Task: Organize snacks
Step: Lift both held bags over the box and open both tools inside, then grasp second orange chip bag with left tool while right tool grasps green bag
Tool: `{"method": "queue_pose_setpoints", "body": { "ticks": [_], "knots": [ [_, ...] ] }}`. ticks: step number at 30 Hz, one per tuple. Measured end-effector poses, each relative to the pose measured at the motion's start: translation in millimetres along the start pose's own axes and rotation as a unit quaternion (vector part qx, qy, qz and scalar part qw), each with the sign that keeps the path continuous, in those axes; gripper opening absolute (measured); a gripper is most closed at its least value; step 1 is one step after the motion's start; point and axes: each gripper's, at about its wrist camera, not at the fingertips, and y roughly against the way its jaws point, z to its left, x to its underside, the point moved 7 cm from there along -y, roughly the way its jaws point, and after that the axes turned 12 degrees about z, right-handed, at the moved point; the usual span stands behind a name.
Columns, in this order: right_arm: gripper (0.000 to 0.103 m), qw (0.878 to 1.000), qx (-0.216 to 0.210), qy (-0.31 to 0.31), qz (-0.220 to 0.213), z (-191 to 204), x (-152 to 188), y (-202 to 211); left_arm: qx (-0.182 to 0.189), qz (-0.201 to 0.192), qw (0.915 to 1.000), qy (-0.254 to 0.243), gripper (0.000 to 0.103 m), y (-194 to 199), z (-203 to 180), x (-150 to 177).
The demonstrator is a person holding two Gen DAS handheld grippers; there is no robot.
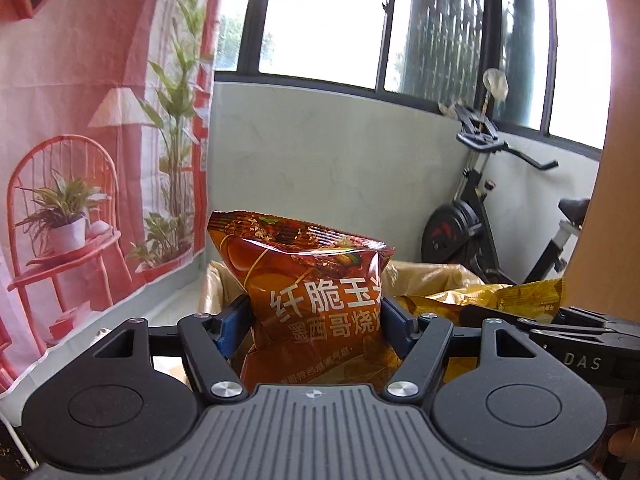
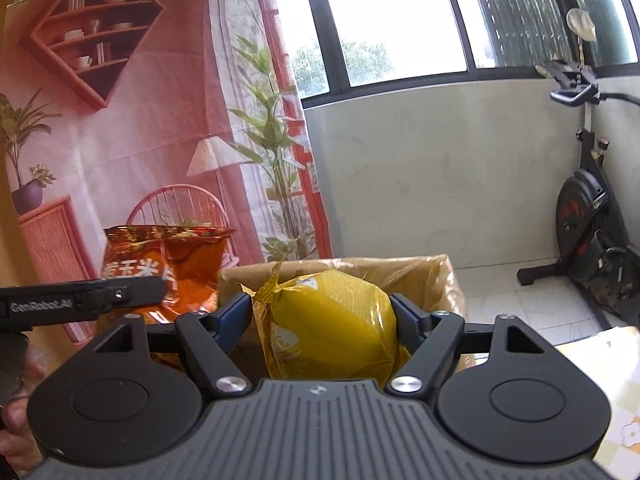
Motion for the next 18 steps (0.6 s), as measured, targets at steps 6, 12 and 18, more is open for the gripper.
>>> {"method": "queue_pose_setpoints", "body": {
  "ticks": [6,12,18],
  "knots": [
    [0.089,1.0,0.013,-0.019,0.022,-8.6,10.2,-10.0,0.015,0.033,0.9993,0.009,0.084,-6.0,5.4,10.2],
    [0.09,0.999,0.019,-0.019,0.023,-7.1,16.9,3.6,0.005,0.032,0.9995,0.004,0.084,12.2,17.8,13.2],
    [0.09,1.0,0.012,-0.009,0.01,8.2,32.3,40.7,0.005,0.022,0.9997,-0.003,0.084,52.4,30.2,22.5]
  ]
}}
